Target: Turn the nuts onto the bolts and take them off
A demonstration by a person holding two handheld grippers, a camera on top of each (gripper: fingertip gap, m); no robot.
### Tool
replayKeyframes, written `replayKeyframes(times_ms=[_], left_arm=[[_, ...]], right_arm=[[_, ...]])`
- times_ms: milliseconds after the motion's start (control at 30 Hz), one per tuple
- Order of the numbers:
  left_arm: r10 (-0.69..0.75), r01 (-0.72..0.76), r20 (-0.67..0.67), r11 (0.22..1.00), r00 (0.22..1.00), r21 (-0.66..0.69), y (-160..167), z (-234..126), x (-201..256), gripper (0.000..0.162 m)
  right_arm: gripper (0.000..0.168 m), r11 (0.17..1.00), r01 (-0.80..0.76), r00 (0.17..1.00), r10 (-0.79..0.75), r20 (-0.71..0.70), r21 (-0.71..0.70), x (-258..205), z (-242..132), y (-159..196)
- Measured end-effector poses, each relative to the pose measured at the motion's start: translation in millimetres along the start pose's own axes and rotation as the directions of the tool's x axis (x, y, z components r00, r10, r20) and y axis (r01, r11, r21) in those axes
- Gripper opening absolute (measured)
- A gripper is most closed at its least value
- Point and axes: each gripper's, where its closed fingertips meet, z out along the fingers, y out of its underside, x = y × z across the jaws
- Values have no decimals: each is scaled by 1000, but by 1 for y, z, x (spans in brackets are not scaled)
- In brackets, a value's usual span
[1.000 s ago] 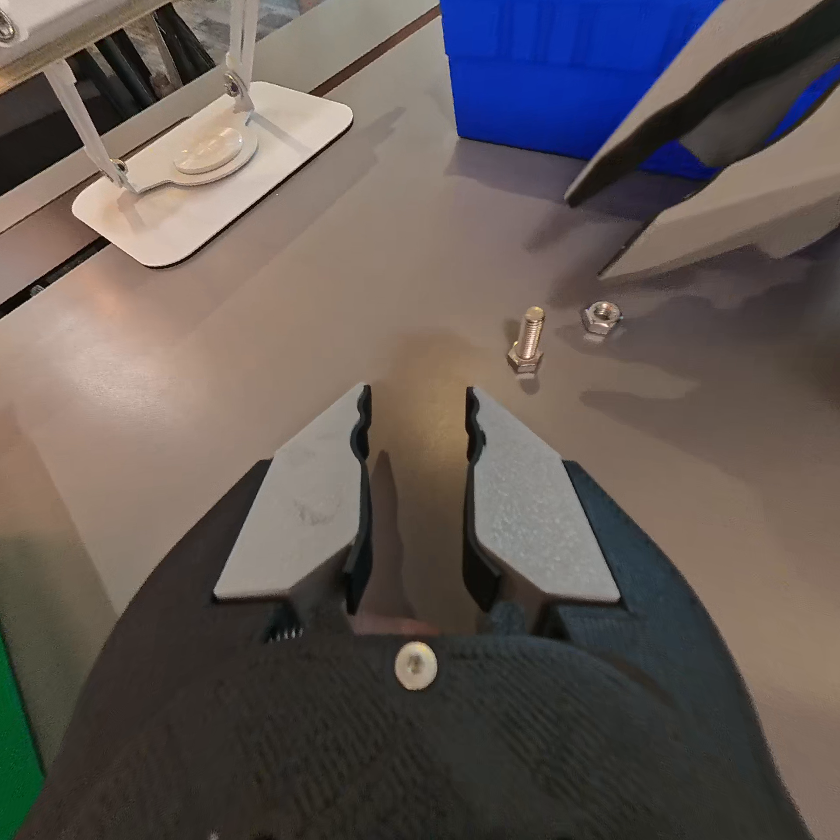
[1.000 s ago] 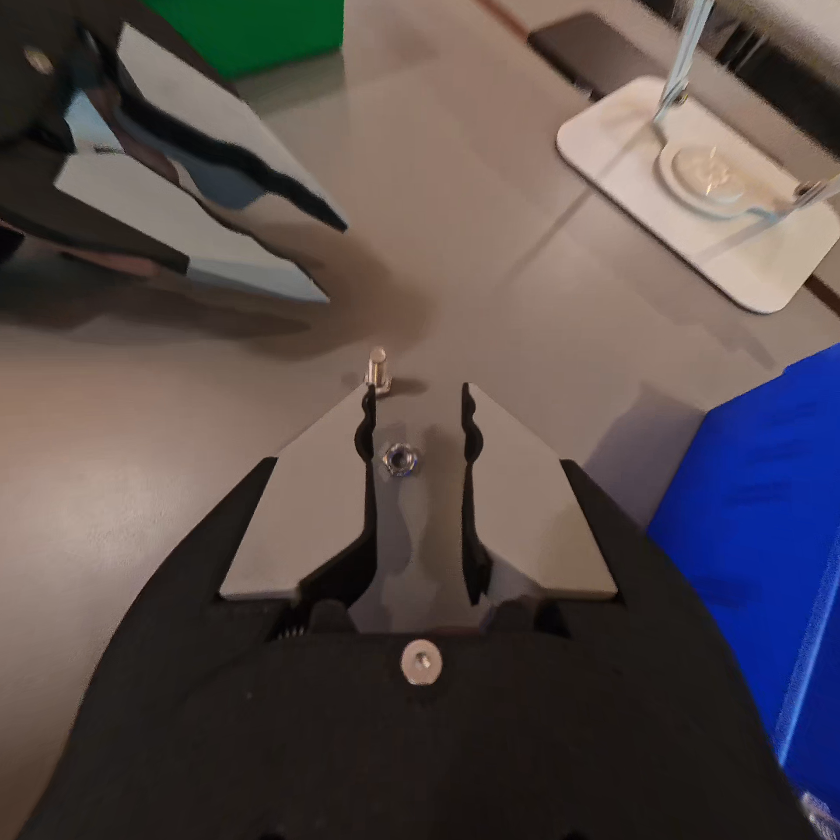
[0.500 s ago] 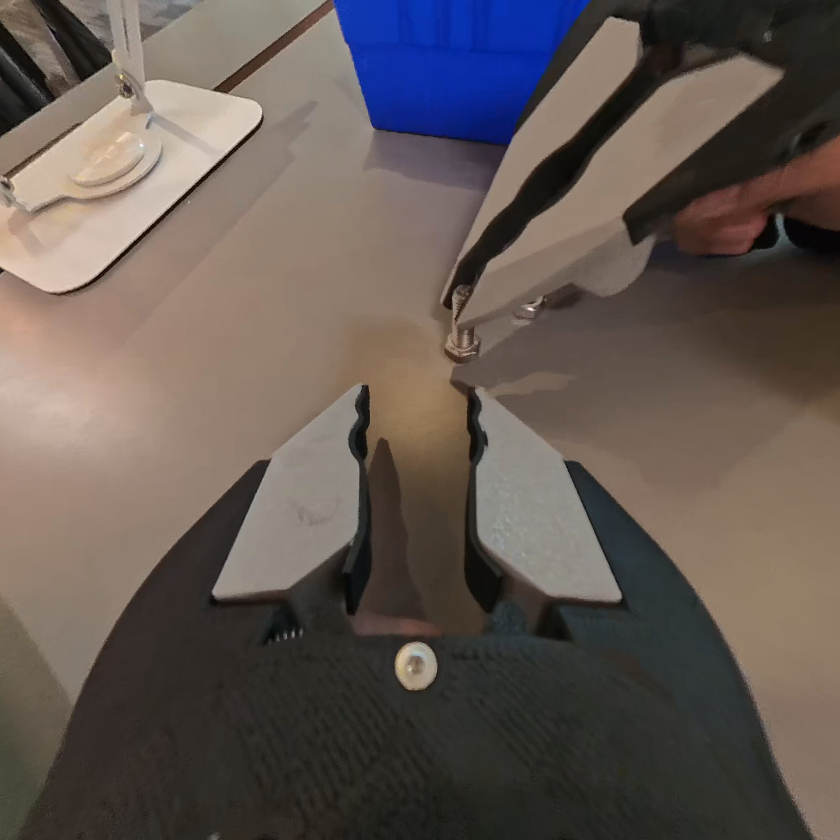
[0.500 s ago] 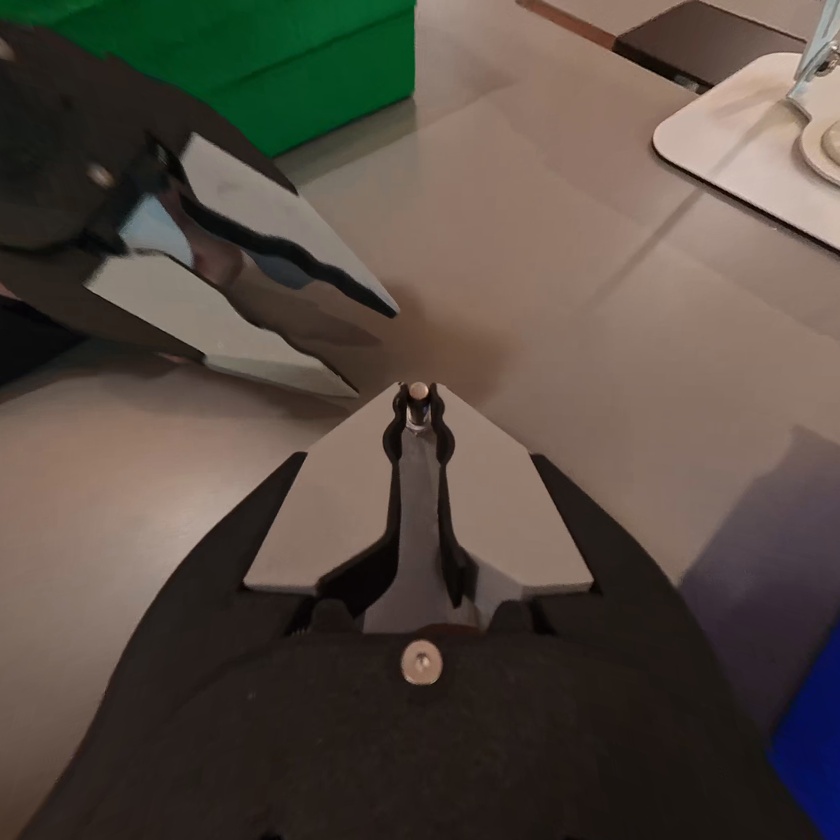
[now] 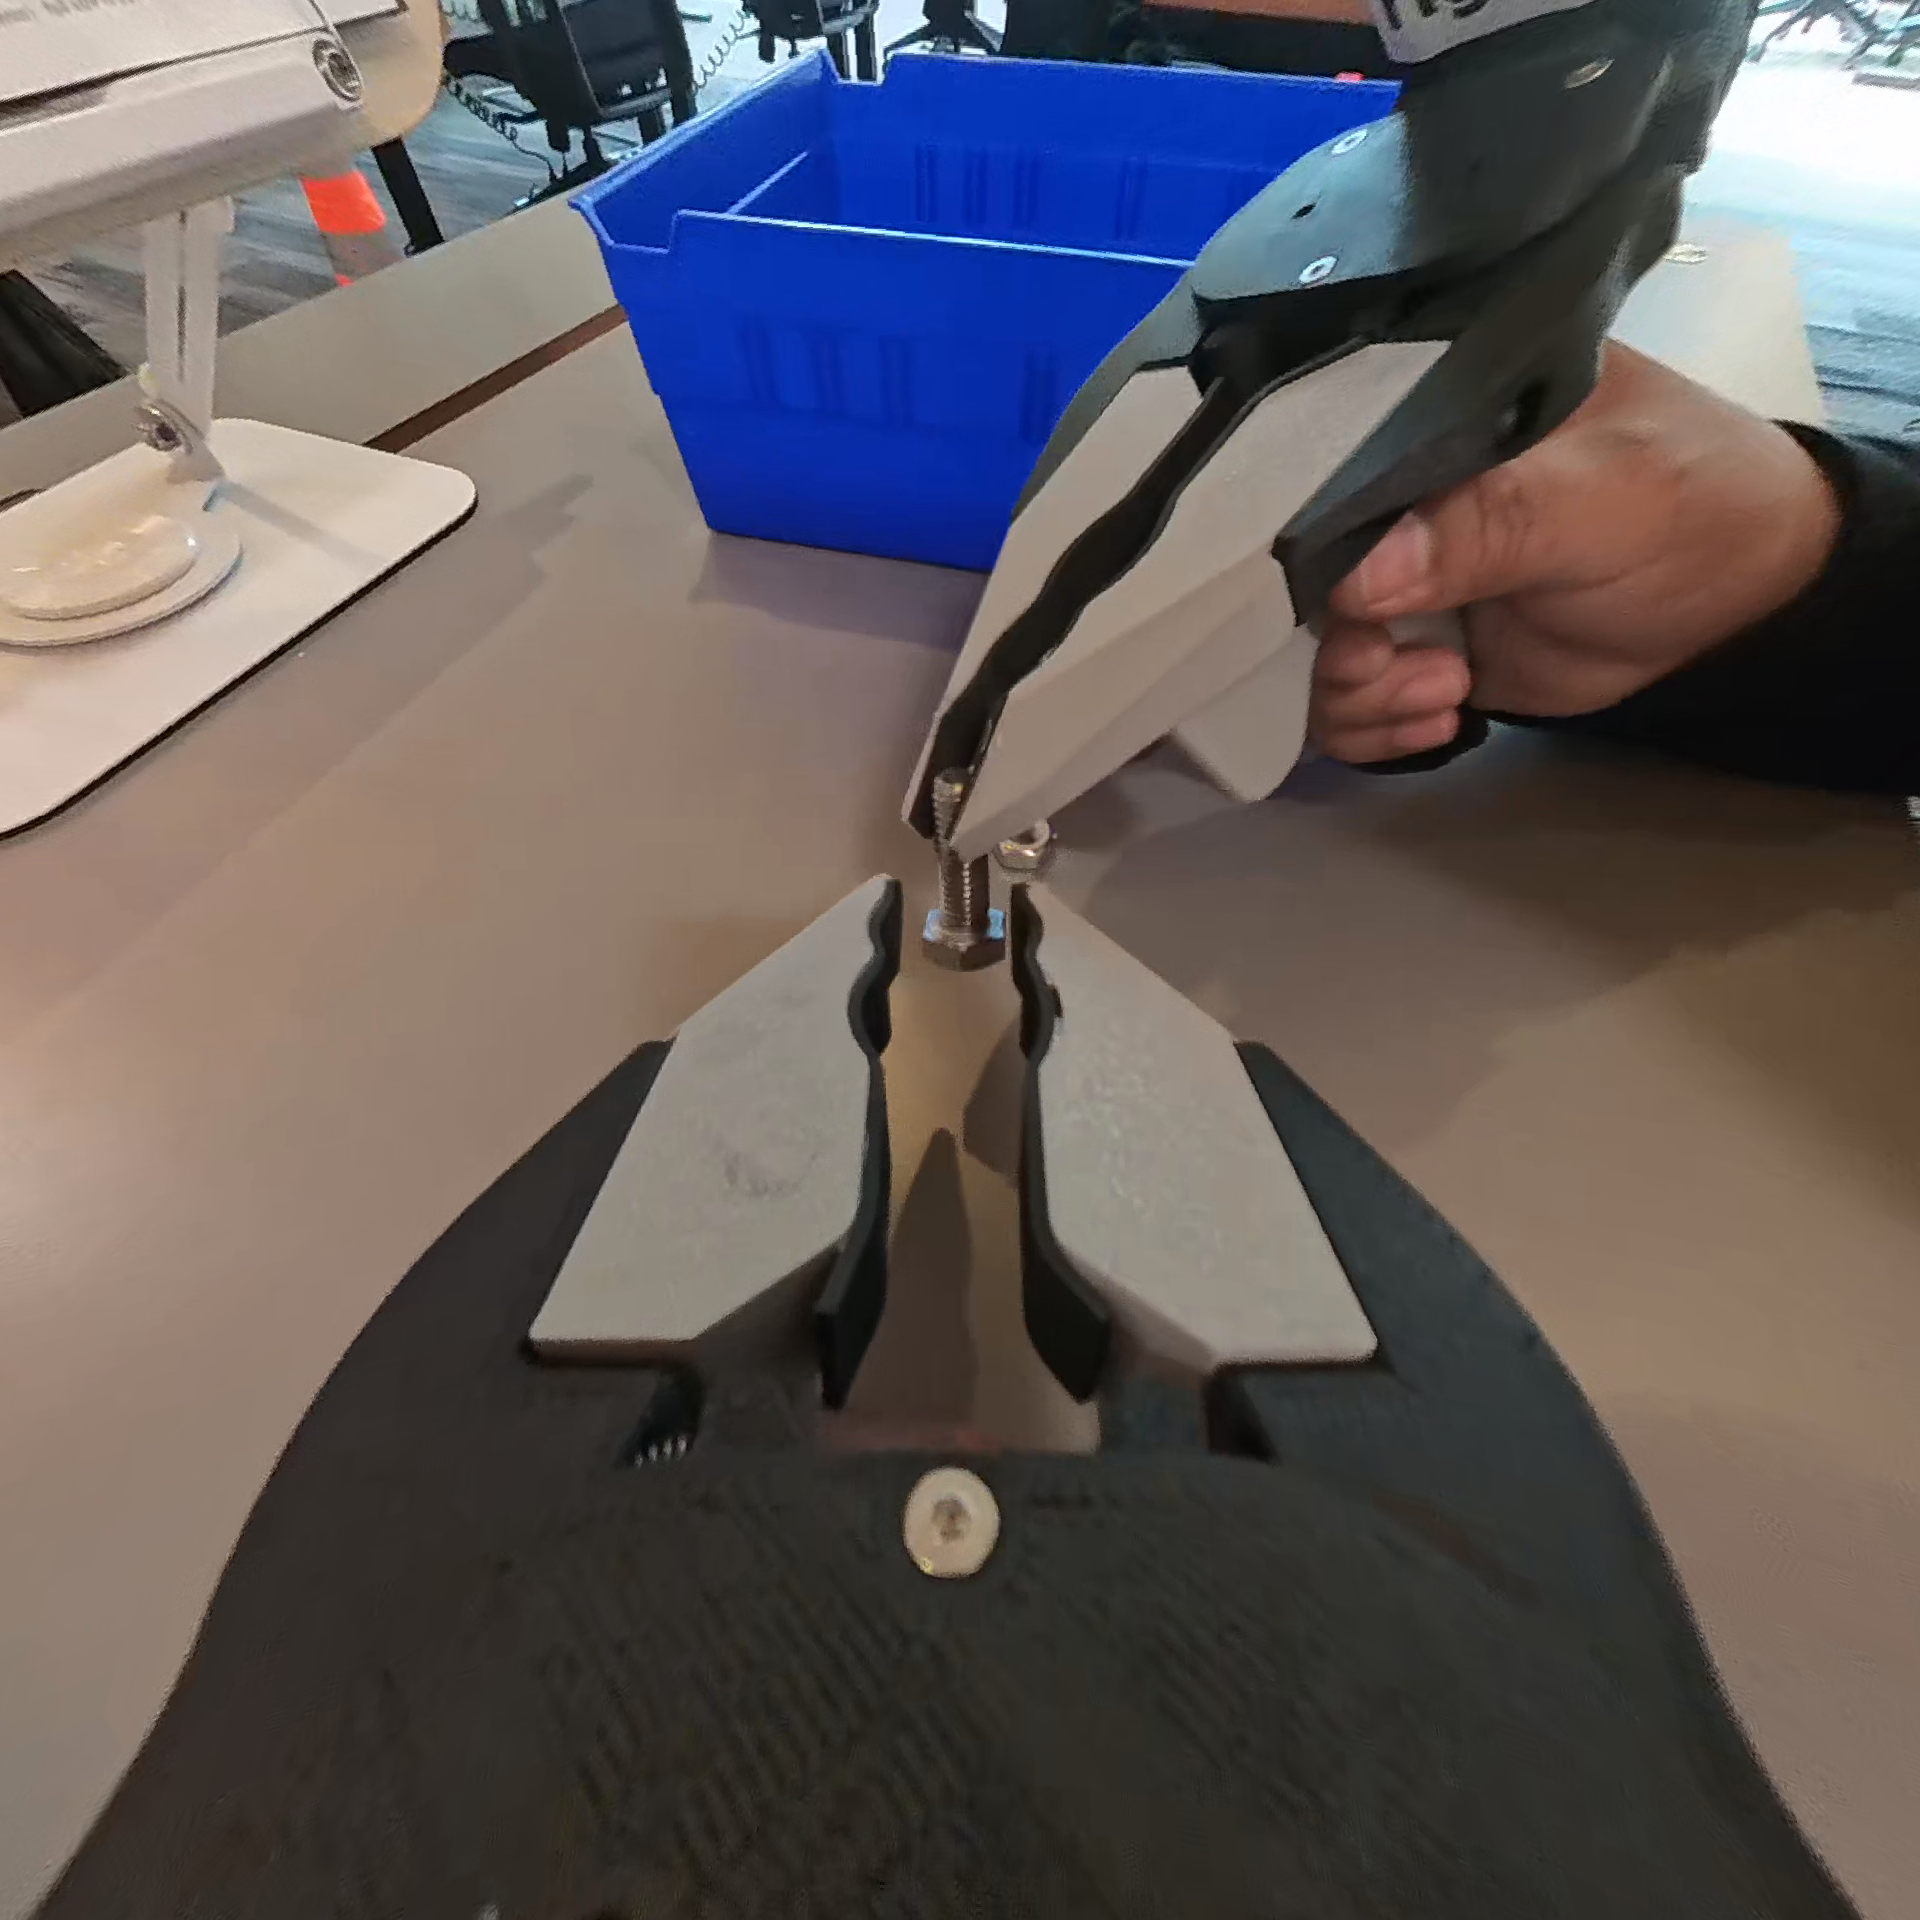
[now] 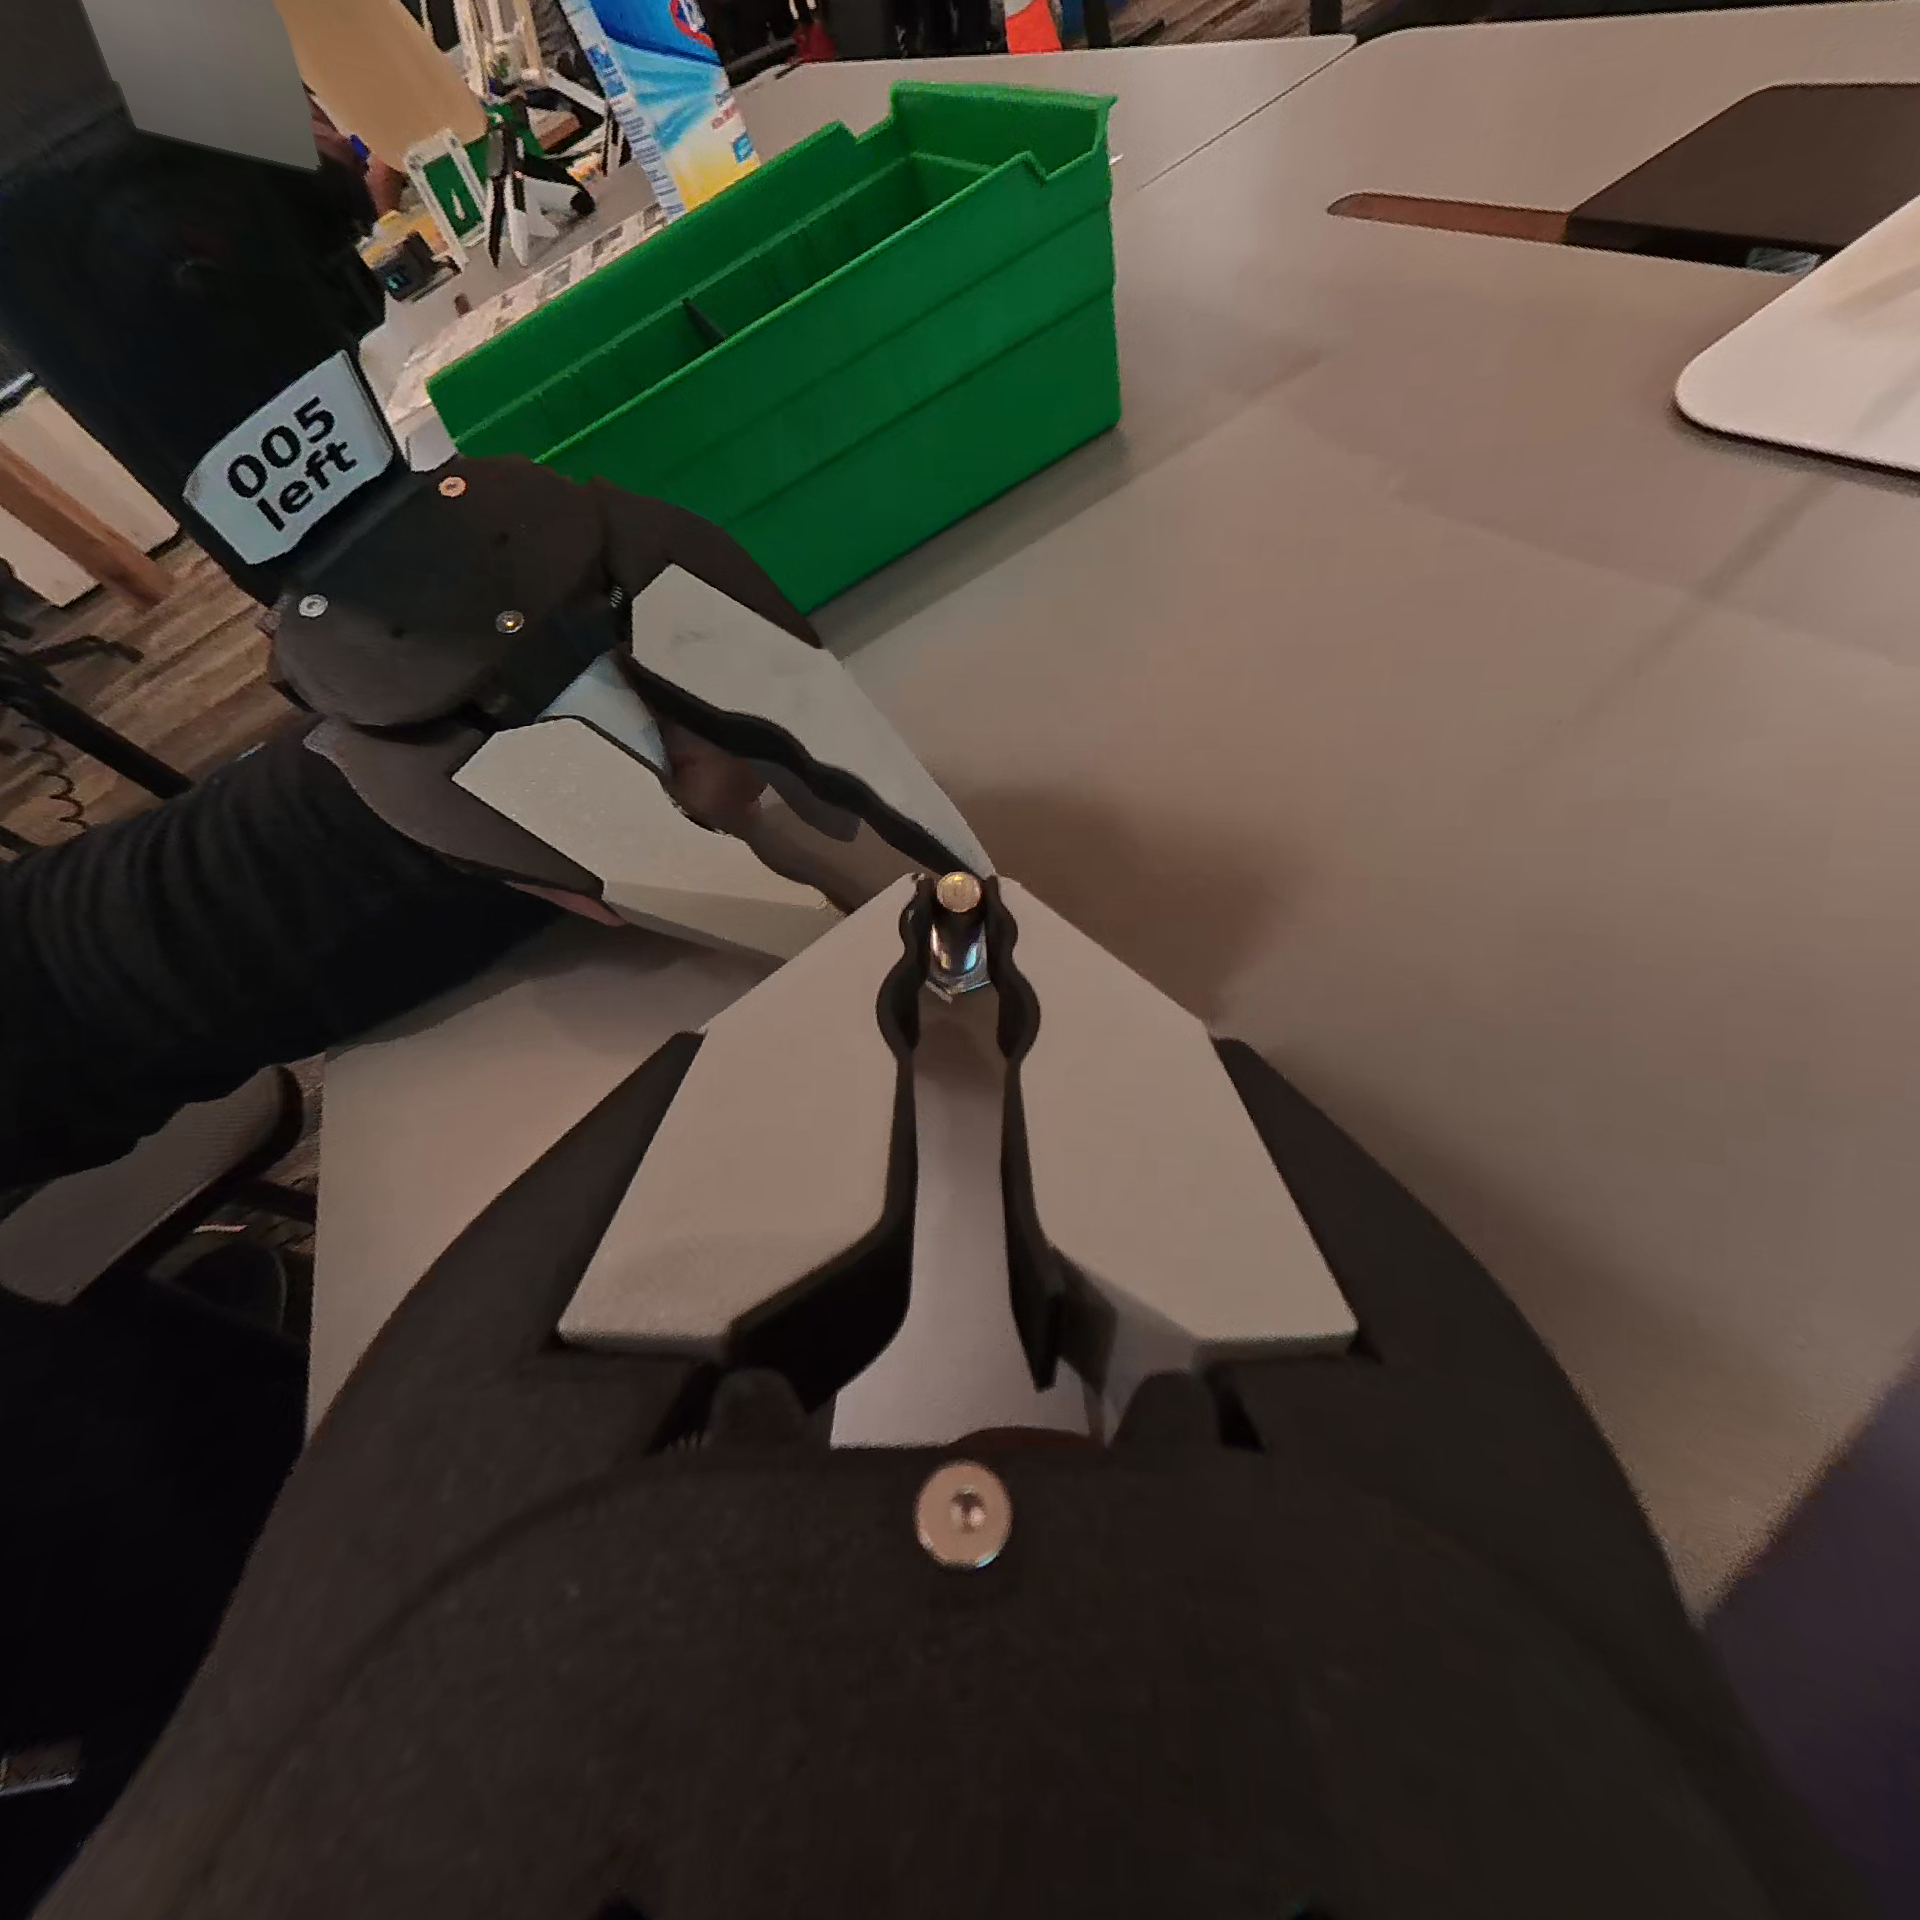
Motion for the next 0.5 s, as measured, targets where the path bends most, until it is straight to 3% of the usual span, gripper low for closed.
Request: replayKeyframes(times_ms=[500], left_arm=[[-17,15,-46,1000,999,-25,5,2,6,7]], right_arm=[[7,1000,7,1000,-7,20,-11,-7,2,2]])
